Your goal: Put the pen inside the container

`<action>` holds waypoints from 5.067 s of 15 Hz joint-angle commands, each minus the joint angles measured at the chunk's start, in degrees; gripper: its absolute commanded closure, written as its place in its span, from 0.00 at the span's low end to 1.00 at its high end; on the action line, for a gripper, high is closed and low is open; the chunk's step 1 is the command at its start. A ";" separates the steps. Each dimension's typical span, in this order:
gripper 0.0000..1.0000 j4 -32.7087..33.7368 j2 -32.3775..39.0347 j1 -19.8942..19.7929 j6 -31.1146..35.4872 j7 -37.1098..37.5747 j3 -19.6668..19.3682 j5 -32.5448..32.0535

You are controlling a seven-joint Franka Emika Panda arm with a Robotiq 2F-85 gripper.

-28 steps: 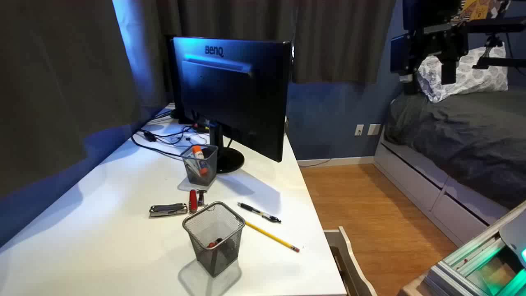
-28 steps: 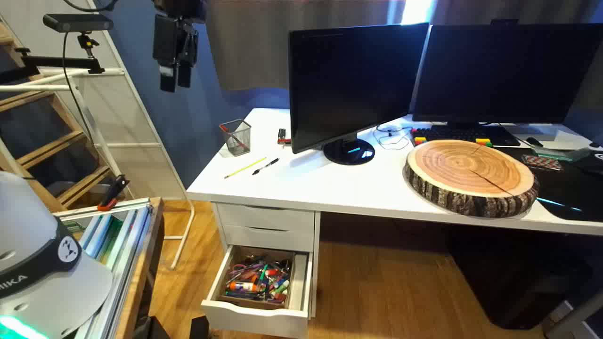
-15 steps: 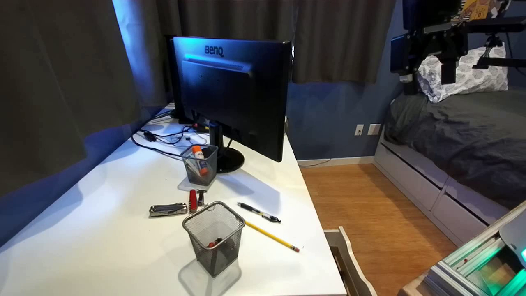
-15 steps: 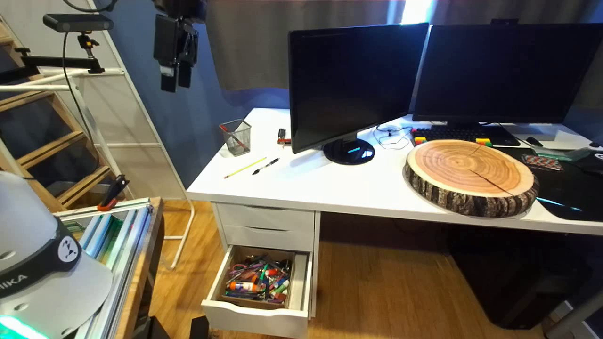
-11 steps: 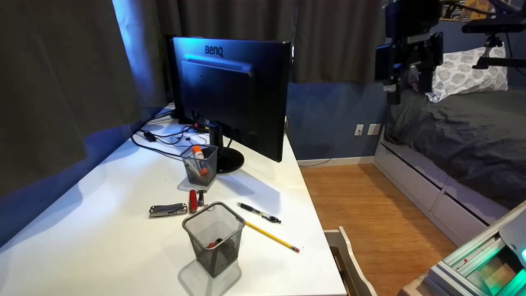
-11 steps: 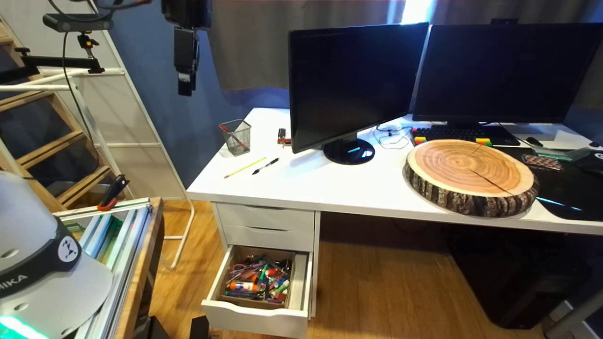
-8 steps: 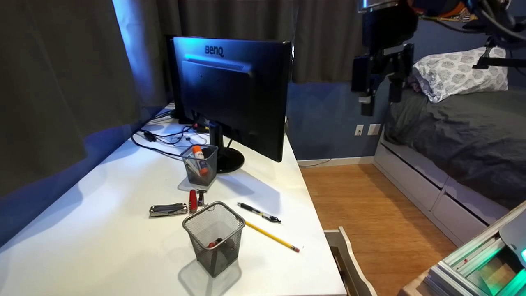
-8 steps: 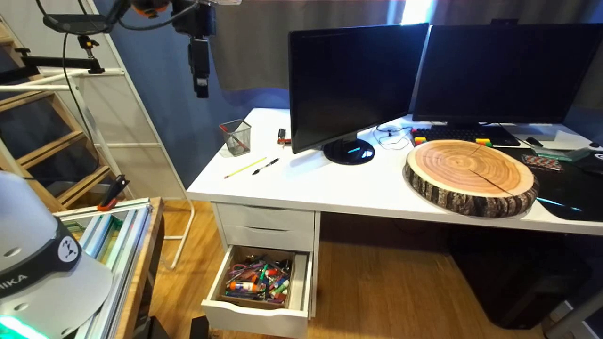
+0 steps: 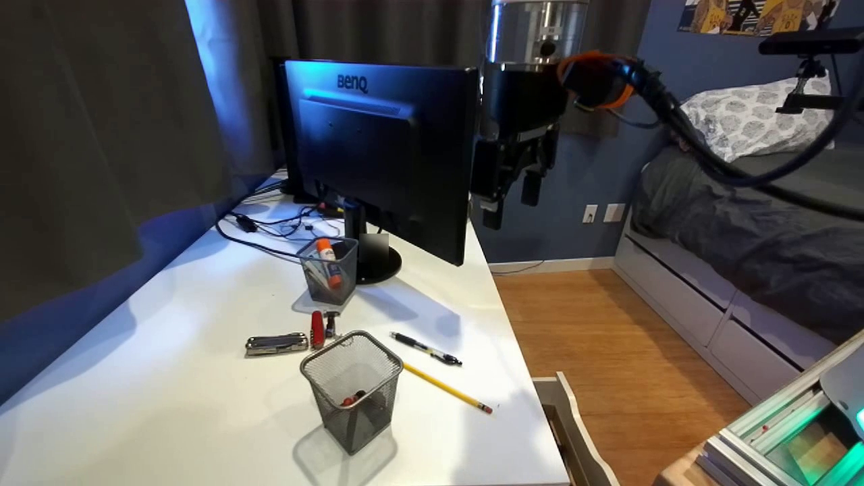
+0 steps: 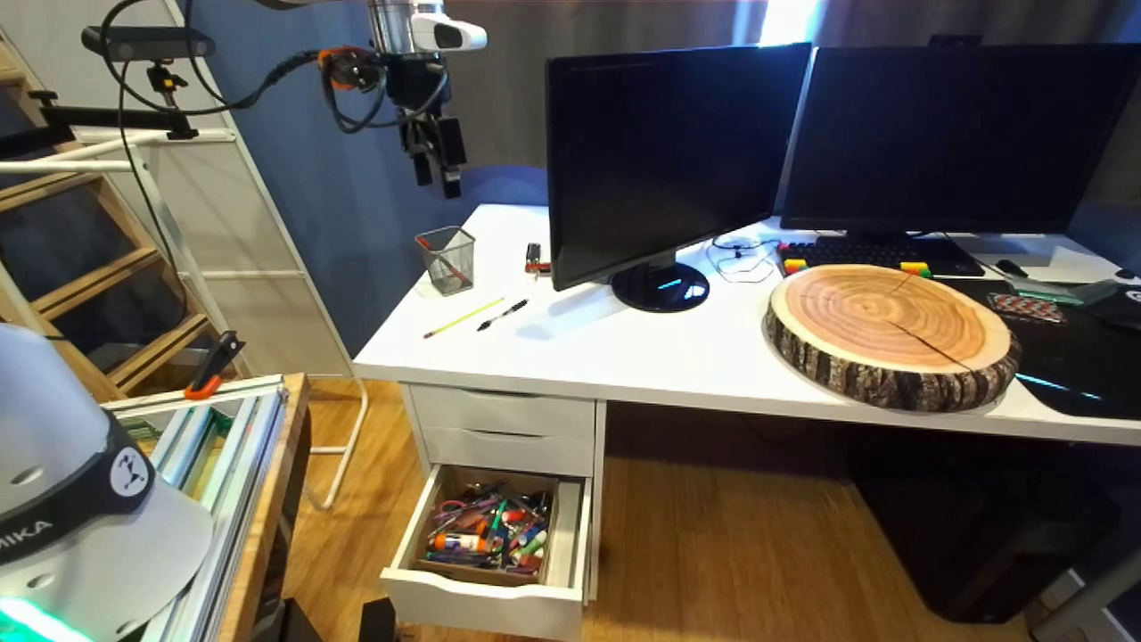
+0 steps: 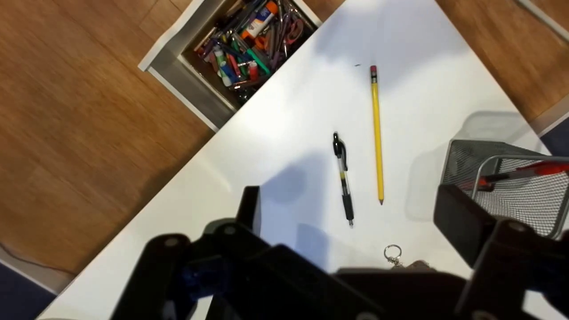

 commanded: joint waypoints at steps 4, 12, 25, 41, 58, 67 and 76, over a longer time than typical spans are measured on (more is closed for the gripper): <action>0.00 1.53 2.26 2.69 -0.05 -0.03 -2.68 -0.55; 0.00 6.62 17.58 6.98 14.46 0.23 -9.91 -16.12; 0.00 7.69 22.68 10.69 21.24 -9.28 -13.12 -11.78; 0.00 11.57 32.32 26.90 30.01 -1.05 -29.65 -16.10; 0.00 12.10 37.46 26.76 29.07 -6.89 -28.55 -13.36; 0.00 18.55 42.93 31.27 35.03 -7.56 -34.77 -14.98; 0.47 23.83 47.98 31.60 35.96 -10.47 -36.08 -13.75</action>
